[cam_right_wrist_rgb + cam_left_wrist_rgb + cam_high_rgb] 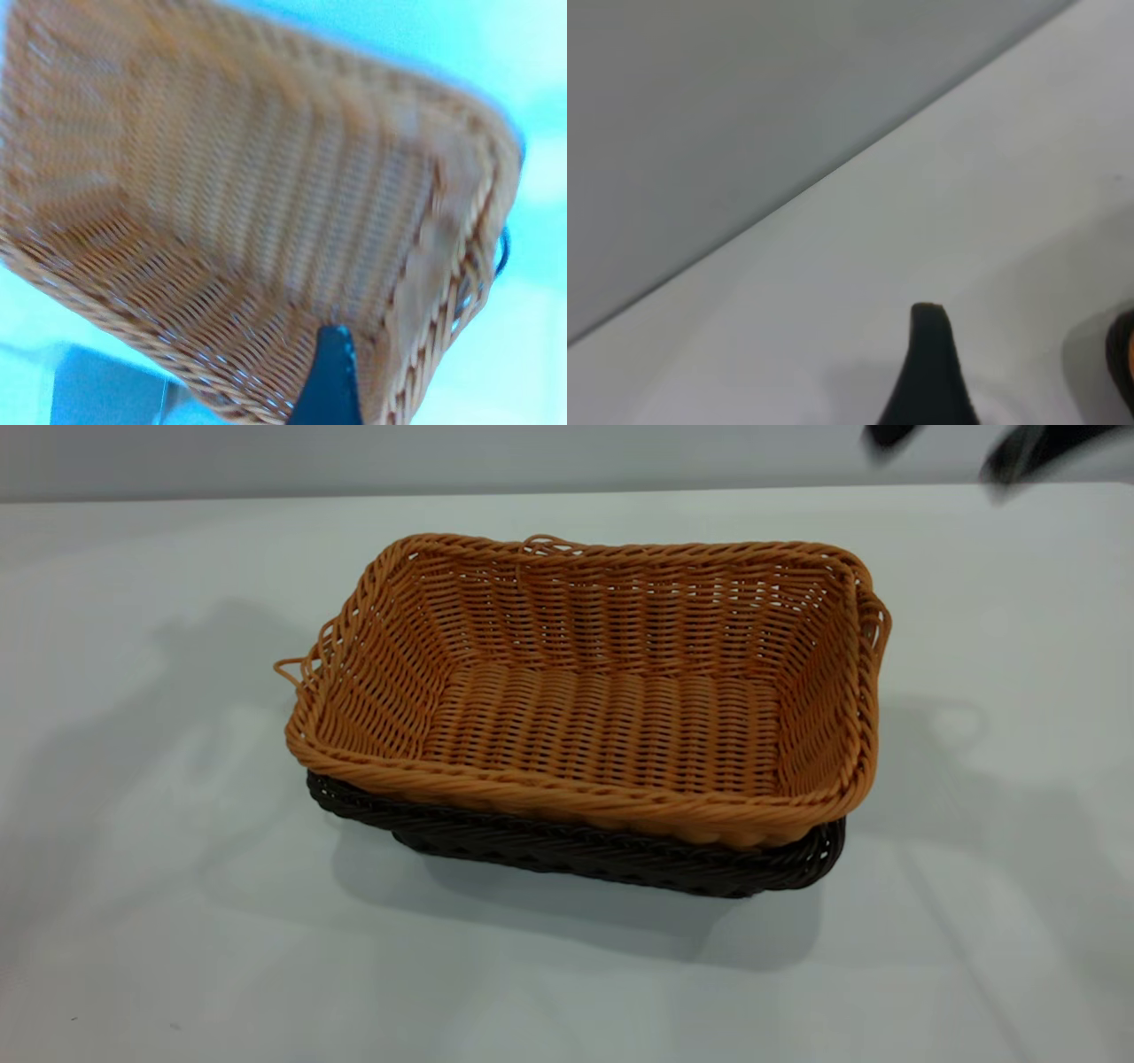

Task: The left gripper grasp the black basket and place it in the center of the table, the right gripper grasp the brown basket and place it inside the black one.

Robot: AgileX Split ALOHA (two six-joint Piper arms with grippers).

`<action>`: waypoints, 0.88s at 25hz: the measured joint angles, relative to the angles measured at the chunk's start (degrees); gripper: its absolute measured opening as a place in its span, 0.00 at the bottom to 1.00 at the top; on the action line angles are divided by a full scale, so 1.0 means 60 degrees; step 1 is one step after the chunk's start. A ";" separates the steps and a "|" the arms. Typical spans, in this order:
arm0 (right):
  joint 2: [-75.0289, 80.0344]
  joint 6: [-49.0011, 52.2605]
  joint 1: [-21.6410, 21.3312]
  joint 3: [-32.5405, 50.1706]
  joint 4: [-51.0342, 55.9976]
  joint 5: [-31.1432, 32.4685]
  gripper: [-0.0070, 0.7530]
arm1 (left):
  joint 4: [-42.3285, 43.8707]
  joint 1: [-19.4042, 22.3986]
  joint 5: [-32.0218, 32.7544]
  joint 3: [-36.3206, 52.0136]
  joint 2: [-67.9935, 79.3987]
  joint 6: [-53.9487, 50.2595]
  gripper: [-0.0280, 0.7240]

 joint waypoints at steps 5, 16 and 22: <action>-0.2930 0.0112 0.0000 0.0005 0.0008 0.0109 0.78 | 0.1650 0.0000 0.1774 0.0000 -0.1946 -0.2713 0.72; -0.7734 0.0304 0.0000 0.0005 0.0065 0.2483 0.78 | 0.2929 0.0000 0.4151 0.0099 -0.4185 -0.4386 0.72; -0.9216 0.0451 0.0000 0.0679 0.0073 0.3755 0.78 | 0.2445 0.0000 0.4151 0.2080 -0.5555 -0.4513 0.72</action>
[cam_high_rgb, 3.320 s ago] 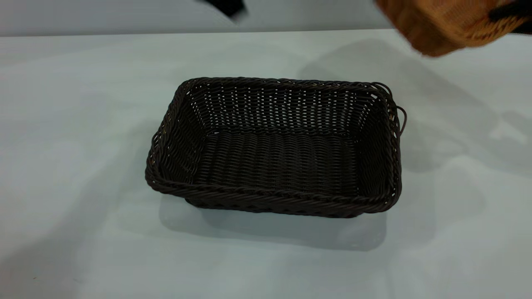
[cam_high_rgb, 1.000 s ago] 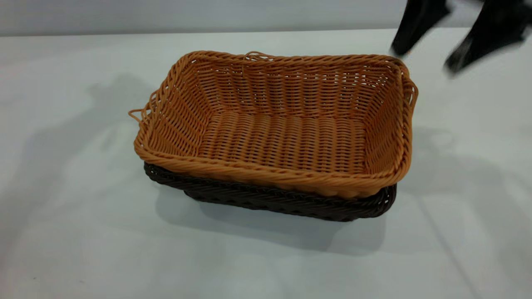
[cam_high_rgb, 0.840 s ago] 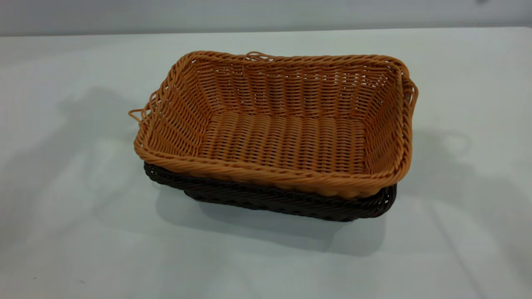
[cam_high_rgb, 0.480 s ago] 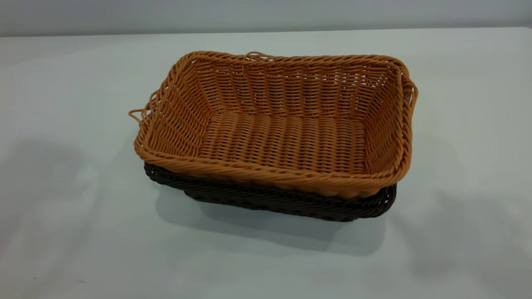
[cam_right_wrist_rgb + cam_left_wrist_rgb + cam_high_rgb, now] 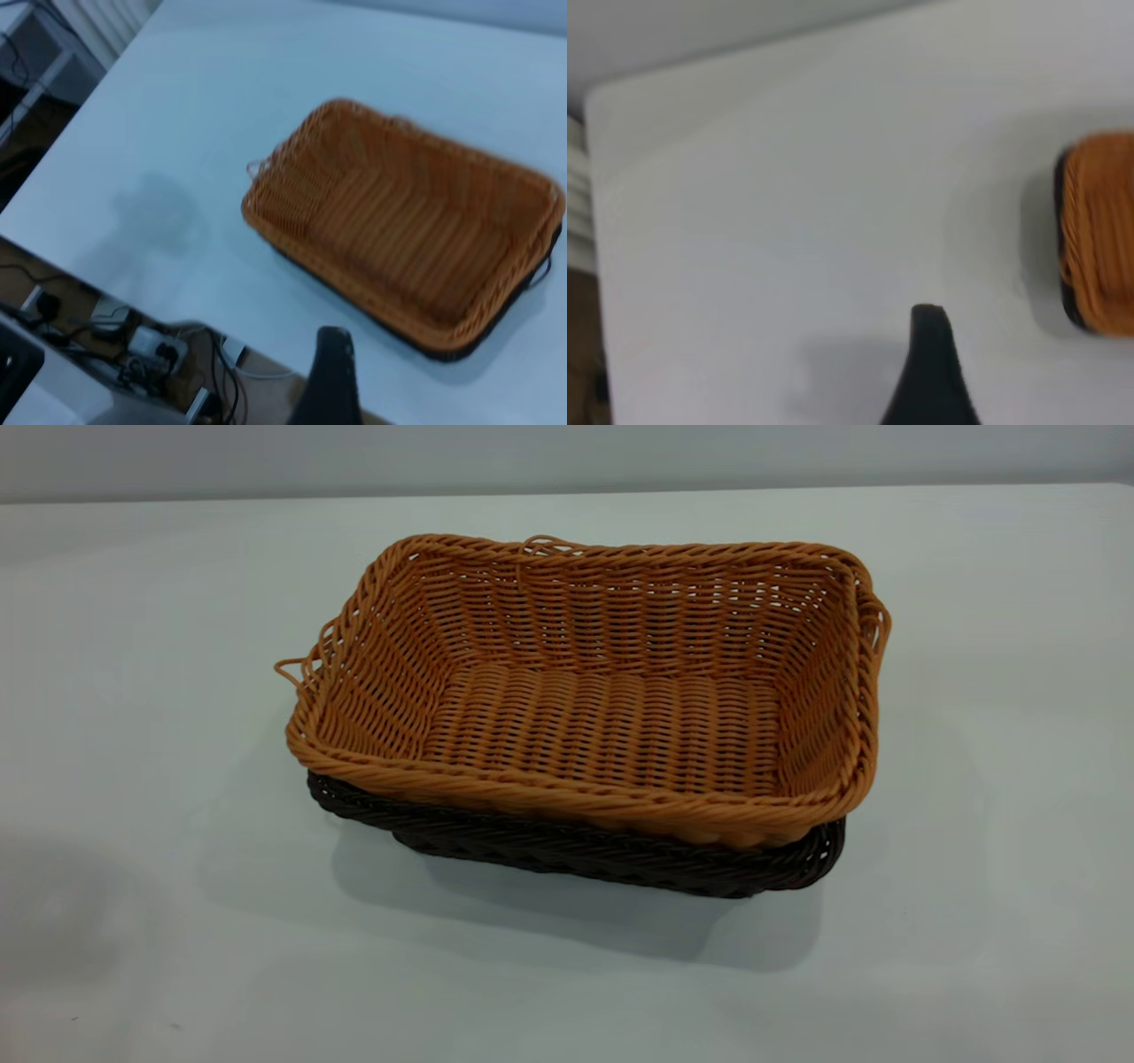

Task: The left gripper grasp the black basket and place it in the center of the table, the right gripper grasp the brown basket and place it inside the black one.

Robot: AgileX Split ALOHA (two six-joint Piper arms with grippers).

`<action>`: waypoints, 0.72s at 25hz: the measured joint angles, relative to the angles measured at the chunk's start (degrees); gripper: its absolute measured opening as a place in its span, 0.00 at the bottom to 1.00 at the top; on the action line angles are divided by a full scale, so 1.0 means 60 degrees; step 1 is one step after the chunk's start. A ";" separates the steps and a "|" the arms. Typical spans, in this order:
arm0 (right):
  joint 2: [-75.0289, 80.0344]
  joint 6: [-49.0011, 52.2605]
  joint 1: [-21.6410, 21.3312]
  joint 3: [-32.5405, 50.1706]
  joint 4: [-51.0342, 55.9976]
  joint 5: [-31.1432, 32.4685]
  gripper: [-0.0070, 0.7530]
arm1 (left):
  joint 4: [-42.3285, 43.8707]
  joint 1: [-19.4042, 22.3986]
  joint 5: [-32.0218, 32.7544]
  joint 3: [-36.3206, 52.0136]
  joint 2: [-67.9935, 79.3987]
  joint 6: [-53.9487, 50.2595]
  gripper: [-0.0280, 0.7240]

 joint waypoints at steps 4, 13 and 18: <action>-0.1413 0.0059 0.0000 0.1246 -0.0011 0.0008 0.78 | -0.0362 0.0000 0.0000 0.2385 -0.1634 -0.0223 0.72; -0.4240 0.0059 0.0000 0.3821 -0.2156 0.0088 0.78 | -0.0635 0.0000 0.0000 0.5723 -0.5806 -0.0205 0.72; -0.5401 0.0059 0.0000 0.5022 -0.2992 -0.0347 0.78 | -0.0643 0.0000 0.0007 0.6853 -0.8061 0.0145 0.72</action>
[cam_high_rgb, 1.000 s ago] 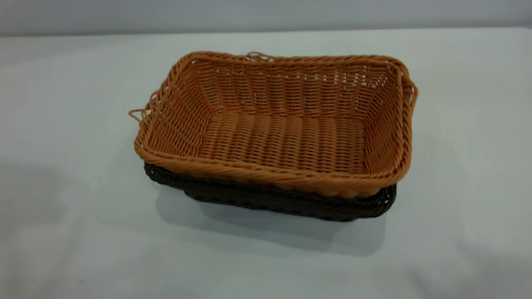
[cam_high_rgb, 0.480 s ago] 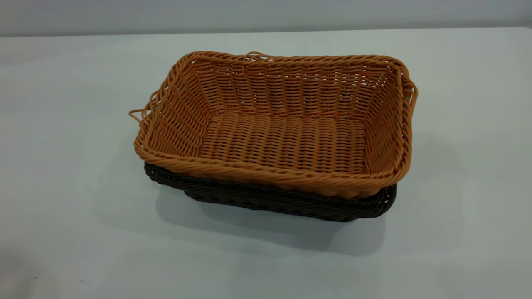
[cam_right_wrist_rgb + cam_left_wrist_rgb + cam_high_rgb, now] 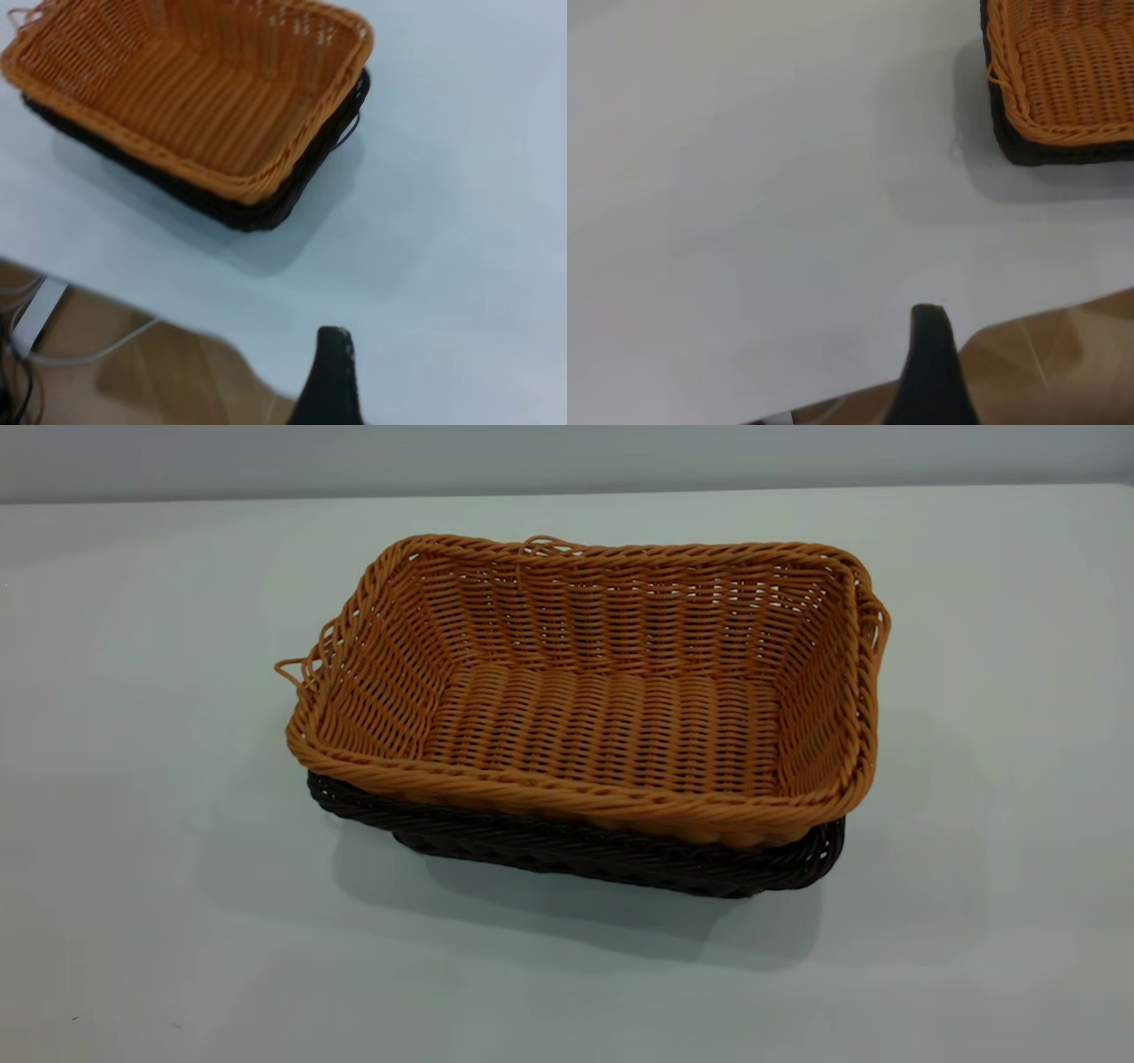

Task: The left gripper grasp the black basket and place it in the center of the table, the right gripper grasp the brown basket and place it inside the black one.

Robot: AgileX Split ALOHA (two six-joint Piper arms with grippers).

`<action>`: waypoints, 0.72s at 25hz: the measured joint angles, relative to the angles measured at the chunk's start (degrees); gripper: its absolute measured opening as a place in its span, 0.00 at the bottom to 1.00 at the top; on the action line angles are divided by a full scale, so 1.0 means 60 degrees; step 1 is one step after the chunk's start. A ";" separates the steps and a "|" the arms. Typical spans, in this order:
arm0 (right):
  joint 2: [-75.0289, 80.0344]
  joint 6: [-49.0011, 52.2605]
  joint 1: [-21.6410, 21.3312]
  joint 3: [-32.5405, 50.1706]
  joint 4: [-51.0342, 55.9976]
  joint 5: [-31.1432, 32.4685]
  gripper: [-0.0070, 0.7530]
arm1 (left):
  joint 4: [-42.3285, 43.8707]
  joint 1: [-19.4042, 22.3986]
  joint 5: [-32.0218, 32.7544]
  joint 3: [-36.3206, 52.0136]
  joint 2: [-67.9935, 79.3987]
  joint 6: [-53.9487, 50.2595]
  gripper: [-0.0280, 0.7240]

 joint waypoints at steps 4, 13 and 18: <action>-0.0513 0.0000 0.0000 0.0617 -0.0048 -0.0431 0.78 | 0.0000 0.0000 0.0000 0.0717 -0.1267 0.0059 0.72; -0.0889 0.0027 0.0000 0.0658 0.0024 -0.0526 0.78 | -0.0027 0.0000 -0.0055 0.1889 -0.2539 -0.0113 0.72; -0.0889 0.0037 0.0000 0.0658 0.0041 -0.0533 0.78 | -0.0120 0.0000 -0.0295 0.2443 -0.2552 -0.0190 0.72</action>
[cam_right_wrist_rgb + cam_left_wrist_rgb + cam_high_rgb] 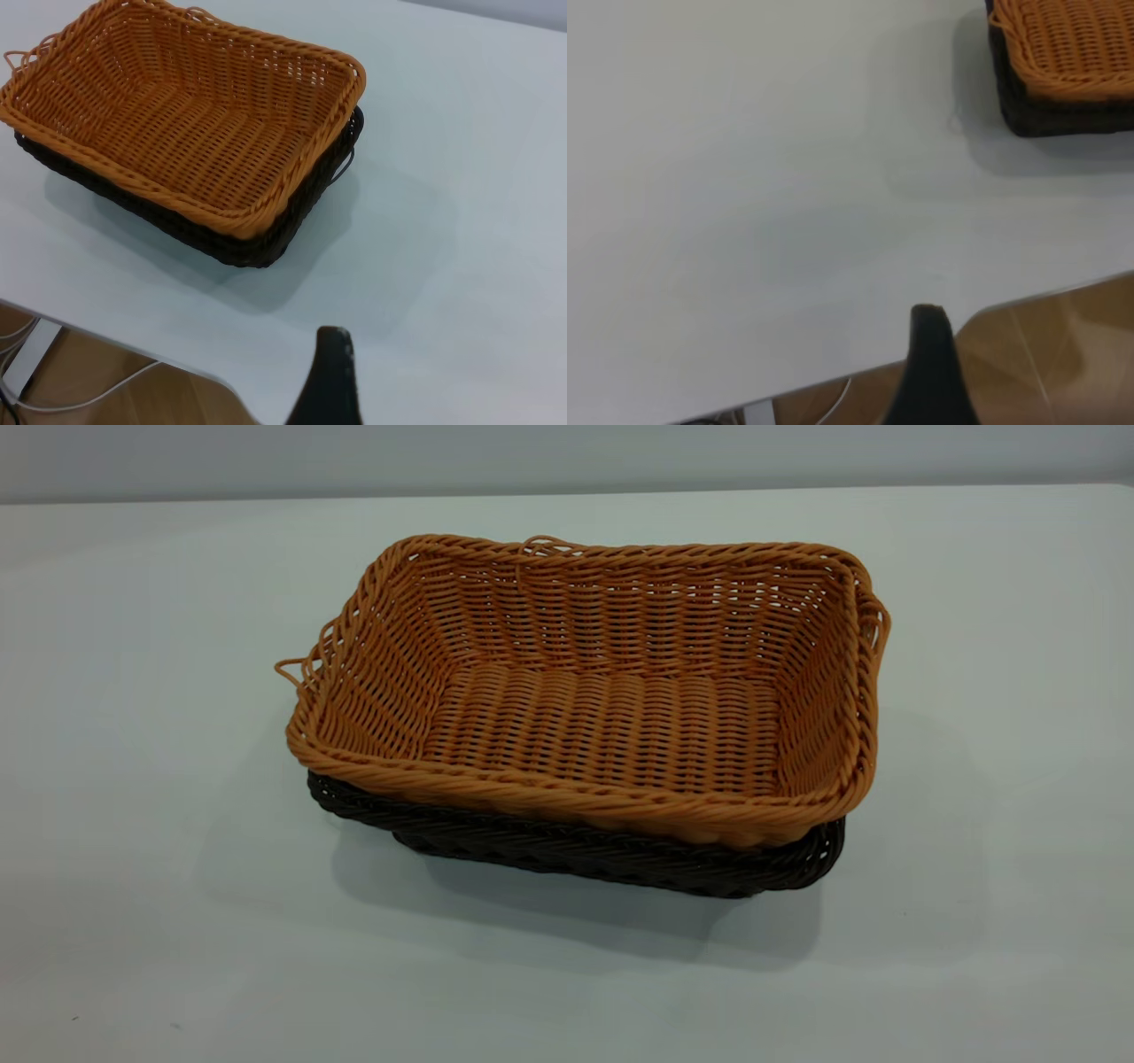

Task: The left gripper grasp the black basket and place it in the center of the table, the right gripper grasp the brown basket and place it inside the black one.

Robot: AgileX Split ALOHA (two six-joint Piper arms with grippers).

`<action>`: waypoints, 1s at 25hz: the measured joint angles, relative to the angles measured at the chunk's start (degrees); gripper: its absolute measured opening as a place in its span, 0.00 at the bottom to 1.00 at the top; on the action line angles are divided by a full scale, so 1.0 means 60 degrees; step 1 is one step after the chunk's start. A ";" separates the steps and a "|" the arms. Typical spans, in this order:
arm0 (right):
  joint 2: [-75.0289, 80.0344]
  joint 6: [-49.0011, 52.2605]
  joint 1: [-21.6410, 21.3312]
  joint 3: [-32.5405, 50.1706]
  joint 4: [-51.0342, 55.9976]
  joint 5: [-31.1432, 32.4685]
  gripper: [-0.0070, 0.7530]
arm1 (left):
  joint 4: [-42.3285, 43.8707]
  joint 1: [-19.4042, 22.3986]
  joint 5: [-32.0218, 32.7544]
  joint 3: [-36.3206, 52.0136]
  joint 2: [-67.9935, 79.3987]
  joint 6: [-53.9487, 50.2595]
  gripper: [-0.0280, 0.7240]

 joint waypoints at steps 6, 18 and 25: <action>0.0000 0.0000 0.0000 0.0000 0.0066 0.0000 0.78 | -0.0374 0.0000 -0.0074 0.0009 0.0000 -0.0118 0.72; 0.0000 0.0000 0.0000 0.0000 0.0148 0.0000 0.78 | -0.0053 0.0425 -0.0085 0.0009 -0.0149 -0.0100 0.72; 0.0000 0.0000 0.0000 0.0000 0.0159 0.0000 0.78 | 0.0889 0.1358 -0.0133 0.0009 -0.0491 -0.0923 0.72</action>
